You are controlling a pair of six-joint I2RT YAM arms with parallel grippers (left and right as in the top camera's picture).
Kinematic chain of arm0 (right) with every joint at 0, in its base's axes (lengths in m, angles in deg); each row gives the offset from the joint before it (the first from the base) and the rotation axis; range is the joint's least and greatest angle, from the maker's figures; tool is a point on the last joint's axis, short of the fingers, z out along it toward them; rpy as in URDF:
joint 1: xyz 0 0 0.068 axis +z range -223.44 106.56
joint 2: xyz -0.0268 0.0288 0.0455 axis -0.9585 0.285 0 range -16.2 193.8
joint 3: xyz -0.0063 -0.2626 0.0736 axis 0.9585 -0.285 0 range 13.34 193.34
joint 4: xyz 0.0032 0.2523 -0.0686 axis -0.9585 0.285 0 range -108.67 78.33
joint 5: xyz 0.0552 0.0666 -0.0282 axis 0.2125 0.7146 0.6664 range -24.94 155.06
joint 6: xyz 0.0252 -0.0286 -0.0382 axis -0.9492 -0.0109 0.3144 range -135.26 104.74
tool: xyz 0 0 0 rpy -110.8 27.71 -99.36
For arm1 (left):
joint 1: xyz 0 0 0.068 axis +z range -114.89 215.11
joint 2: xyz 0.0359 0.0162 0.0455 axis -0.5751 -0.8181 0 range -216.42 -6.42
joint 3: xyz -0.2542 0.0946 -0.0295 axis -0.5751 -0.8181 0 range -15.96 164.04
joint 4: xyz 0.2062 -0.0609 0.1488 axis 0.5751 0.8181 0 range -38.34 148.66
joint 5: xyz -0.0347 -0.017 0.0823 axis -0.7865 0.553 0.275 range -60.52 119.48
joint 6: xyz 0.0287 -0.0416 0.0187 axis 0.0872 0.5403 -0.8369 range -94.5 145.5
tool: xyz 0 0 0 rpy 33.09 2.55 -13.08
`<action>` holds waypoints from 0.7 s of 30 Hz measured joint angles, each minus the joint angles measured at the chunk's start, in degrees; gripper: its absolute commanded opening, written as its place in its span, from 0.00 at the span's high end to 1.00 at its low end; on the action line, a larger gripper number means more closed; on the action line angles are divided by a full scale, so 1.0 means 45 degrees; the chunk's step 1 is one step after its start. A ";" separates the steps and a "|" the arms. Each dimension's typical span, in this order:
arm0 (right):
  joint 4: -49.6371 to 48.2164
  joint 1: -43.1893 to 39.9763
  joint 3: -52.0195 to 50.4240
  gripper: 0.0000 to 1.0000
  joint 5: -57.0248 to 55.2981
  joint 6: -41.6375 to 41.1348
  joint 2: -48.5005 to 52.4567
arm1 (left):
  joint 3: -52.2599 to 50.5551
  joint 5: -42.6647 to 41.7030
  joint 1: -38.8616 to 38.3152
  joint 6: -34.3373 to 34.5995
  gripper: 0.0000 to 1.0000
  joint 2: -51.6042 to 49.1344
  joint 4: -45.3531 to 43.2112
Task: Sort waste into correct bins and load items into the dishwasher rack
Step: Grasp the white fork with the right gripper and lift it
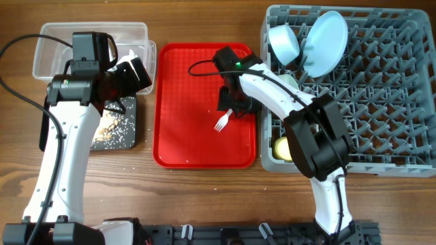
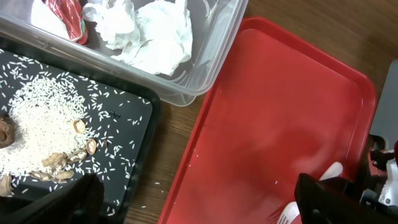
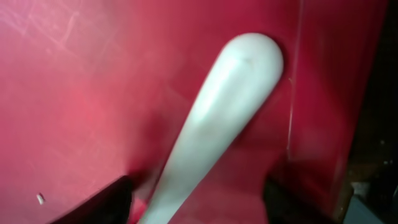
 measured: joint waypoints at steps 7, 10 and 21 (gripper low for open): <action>-0.0151 -0.0024 0.0000 0.92 0.0495 0.0019 0.0000 | 0.0000 0.0005 0.0000 0.0000 0.00 0.0000 -0.0005; -0.0175 -0.0019 0.0000 0.96 0.0719 -0.0029 0.0000 | 0.0000 0.0005 0.0000 0.0000 0.00 0.0000 -0.0005; -0.0282 -0.0044 0.0005 0.96 0.1758 0.0670 0.0000 | 0.0000 0.0000 0.0000 0.0000 0.00 0.0000 0.0000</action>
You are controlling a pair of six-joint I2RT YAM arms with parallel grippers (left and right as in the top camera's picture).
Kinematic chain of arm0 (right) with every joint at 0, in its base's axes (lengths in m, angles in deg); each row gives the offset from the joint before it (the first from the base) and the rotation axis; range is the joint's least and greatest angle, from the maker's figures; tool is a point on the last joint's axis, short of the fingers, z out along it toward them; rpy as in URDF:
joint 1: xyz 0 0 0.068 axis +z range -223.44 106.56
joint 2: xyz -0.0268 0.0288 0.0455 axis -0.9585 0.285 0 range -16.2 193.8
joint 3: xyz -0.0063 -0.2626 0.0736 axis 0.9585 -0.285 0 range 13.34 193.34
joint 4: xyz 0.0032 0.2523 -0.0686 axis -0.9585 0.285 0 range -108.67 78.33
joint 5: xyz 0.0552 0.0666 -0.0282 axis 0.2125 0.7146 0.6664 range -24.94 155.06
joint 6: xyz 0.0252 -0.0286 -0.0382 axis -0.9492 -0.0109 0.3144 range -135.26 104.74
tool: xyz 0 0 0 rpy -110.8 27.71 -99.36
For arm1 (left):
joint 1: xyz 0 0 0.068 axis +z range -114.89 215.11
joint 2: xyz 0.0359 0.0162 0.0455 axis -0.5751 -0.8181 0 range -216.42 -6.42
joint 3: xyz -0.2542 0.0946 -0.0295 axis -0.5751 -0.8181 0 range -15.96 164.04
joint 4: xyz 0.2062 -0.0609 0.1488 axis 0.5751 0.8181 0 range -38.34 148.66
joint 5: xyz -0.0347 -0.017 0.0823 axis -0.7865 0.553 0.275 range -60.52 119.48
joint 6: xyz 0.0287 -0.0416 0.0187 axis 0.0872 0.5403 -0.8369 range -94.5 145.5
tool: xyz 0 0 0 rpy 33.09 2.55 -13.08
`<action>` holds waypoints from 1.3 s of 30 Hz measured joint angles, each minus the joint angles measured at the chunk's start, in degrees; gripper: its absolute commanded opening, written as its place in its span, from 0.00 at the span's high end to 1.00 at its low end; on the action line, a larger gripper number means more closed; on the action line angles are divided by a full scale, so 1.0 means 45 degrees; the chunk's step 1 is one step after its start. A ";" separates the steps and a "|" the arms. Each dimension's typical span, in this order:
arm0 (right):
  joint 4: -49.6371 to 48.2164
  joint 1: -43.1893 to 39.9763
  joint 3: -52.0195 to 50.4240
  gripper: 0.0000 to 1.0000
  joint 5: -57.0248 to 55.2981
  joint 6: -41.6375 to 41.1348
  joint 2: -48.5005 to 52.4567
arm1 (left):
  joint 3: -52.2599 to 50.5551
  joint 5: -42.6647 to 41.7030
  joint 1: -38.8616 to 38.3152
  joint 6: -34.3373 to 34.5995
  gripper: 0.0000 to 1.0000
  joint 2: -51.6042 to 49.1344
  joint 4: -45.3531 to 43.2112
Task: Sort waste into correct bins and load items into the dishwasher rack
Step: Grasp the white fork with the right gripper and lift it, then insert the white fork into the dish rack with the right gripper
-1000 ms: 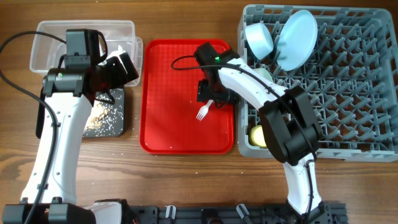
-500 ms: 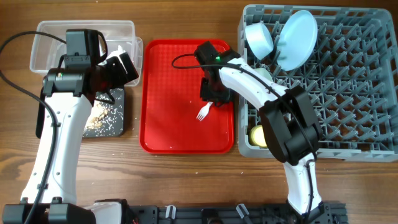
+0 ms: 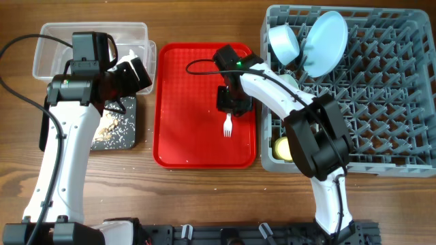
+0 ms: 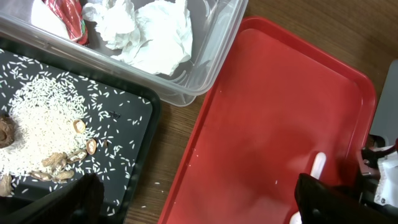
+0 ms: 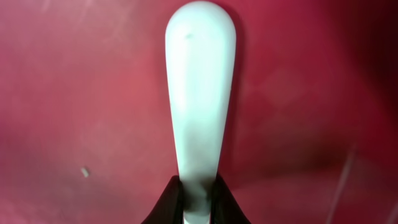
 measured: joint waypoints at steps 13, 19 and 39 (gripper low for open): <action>0.2647 -0.1311 0.2171 0.96 0.1355 0.3517 -0.1953 | 0.0000 0.0005 0.0000 0.0000 0.00 0.0000 -0.0005; 0.4469 -0.3060 0.2599 0.96 0.0359 0.4036 -0.5357 | 0.0000 0.0005 0.0000 0.0000 0.00 0.0000 -0.0005; 0.4197 -0.5003 -0.2322 0.52 -0.5391 0.4551 -0.6101 | 0.0000 0.0005 0.0000 0.0000 0.00 0.0000 0.0000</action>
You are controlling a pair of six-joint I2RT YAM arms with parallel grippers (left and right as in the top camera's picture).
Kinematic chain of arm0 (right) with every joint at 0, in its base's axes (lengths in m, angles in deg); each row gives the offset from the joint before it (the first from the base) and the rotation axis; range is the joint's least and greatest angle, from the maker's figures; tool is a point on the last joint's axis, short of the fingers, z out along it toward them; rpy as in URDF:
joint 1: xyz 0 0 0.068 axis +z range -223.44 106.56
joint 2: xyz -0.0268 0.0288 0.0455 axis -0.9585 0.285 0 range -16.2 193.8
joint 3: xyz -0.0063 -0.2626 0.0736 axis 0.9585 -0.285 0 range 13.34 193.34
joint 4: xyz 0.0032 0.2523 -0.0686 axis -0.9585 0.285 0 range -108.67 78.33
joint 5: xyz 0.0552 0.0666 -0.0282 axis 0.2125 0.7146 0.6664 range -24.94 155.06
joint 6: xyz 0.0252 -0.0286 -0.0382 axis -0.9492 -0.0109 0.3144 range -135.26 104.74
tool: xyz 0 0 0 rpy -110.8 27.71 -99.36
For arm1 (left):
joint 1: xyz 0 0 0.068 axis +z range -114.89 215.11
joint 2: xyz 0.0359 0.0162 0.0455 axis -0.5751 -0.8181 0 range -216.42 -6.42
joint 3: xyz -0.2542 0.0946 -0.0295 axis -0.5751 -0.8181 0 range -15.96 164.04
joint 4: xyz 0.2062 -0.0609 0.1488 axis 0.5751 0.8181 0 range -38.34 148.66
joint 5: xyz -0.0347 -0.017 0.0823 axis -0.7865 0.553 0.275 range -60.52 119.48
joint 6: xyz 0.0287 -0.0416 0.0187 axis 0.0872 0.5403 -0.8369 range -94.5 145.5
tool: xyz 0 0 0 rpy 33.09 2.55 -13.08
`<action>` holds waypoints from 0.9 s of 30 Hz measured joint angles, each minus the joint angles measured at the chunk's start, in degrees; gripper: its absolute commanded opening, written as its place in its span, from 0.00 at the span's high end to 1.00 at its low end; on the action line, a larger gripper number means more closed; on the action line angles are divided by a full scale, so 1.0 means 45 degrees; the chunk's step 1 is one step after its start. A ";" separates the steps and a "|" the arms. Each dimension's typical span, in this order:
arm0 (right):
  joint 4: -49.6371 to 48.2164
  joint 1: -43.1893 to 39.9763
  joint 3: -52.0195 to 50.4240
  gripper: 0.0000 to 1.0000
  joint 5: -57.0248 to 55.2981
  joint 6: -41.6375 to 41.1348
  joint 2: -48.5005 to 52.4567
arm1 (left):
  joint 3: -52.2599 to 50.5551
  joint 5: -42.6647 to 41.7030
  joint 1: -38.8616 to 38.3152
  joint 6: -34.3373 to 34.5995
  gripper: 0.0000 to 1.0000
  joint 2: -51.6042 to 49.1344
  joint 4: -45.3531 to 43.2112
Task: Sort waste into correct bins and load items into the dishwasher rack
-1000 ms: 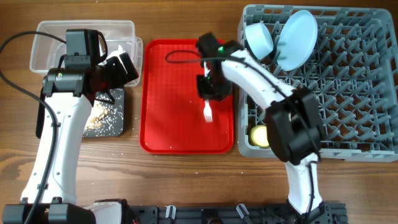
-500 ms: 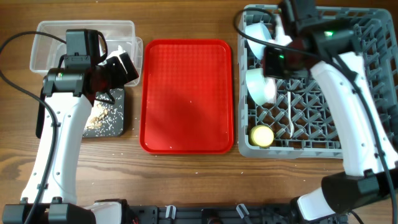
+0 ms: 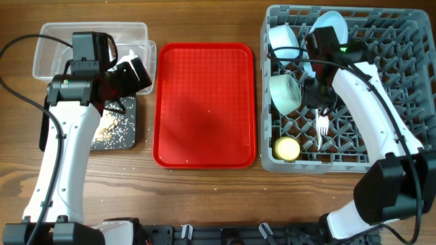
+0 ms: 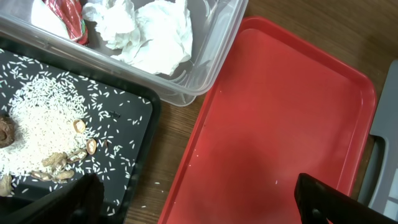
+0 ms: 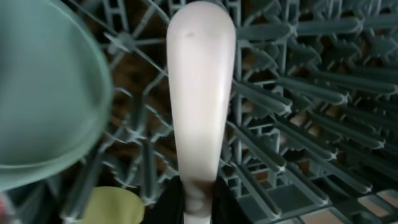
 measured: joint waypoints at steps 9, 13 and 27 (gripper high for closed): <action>-0.0321 -0.0073 -0.0034 0.40 -0.0063 0.0296 0.0000 | 0.0000 -0.0005 0.0000 0.0000 0.00 0.0000 -0.0005; 0.0024 -0.0073 0.0520 0.39 0.0427 0.0325 -0.0019 | 0.0000 0.0000 0.0000 0.0000 0.00 0.0000 0.0000; -0.0117 -0.0073 0.4444 0.00 0.4289 0.0384 -0.4765 | 0.0000 0.0000 0.0000 0.0000 0.00 0.0000 0.0000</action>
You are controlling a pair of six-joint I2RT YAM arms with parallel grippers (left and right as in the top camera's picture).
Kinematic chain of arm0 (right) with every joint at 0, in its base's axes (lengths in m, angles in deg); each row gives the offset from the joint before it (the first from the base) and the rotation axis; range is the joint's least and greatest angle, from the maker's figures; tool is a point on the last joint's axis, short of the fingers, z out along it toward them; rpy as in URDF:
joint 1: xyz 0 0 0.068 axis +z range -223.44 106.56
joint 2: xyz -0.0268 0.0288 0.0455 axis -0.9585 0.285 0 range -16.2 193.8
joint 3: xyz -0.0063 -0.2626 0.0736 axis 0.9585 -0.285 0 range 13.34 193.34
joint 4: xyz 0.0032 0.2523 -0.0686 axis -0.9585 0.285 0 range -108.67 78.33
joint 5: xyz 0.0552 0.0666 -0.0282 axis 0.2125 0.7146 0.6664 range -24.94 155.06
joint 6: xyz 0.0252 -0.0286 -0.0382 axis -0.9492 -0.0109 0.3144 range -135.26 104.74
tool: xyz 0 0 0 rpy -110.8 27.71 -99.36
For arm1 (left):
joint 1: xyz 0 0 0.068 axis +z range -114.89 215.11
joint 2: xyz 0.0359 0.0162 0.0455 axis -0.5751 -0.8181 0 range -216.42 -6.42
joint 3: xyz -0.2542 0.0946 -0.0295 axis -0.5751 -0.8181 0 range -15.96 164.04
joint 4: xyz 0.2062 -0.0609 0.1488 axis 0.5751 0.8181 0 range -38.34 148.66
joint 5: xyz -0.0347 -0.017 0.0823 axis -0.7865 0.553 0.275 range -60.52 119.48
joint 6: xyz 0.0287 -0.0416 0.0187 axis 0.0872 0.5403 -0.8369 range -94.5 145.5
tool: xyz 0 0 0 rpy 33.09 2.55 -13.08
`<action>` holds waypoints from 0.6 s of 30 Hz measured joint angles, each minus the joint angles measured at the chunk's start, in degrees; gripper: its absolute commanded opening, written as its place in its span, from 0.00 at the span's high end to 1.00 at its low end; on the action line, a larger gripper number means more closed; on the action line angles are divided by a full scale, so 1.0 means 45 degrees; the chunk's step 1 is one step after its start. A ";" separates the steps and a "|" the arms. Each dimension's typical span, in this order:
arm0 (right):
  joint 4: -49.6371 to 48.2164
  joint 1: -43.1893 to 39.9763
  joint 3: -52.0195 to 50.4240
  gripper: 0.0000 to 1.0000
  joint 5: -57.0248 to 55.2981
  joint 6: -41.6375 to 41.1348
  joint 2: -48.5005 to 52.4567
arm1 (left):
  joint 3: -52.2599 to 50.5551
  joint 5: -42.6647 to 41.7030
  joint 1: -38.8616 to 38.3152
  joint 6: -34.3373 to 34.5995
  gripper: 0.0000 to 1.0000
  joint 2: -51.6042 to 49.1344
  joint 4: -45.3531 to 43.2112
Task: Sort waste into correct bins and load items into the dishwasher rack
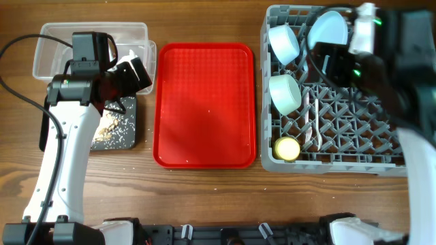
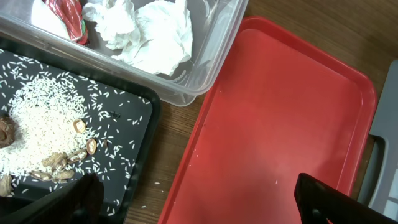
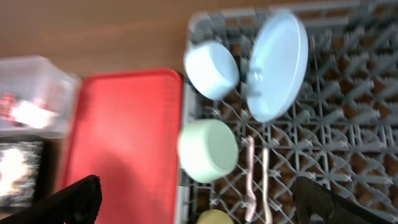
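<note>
The white fork lies flat in the grey dishwasher rack, beside another white utensil; both show in the right wrist view, the fork on the right. My right gripper hangs high above the rack, open and empty. The red tray holds only a few rice grains. My left gripper is open and empty over the tray's left edge, next to the waste bins.
The rack also holds a blue bowl, a blue plate, a green bowl and a yellow cup. A clear bin with crumpled tissue and a black tray with rice and nutshells stand on the left.
My right gripper was shut on the fork's handle low over the rack. Now it is open and far higher, and the fork lies in the rack. The left arm has not moved.
The fork lay on the red tray with my open right fingers on either side of its handle. Then the gripper was shut on the handle. Later it held the fork over the rack, leaving the tray bare. Now the fork rests in the rack, let go.
</note>
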 measured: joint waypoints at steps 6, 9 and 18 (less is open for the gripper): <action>0.1355 0.0000 0.0010 0.00 -0.0044 0.0233 -0.0753 | 0.0000 0.0000 0.0000 0.0000 0.00 0.0000 -0.0005; 0.1224 0.0000 -0.0102 0.00 -0.0559 0.0044 -0.0889 | 0.0000 0.0000 0.0000 0.0000 0.00 0.0000 0.0000; -0.5916 -0.1059 -0.5129 0.00 -0.1073 0.0850 -0.4022 | 0.0000 0.0000 0.0000 0.0000 0.00 0.0000 -0.0005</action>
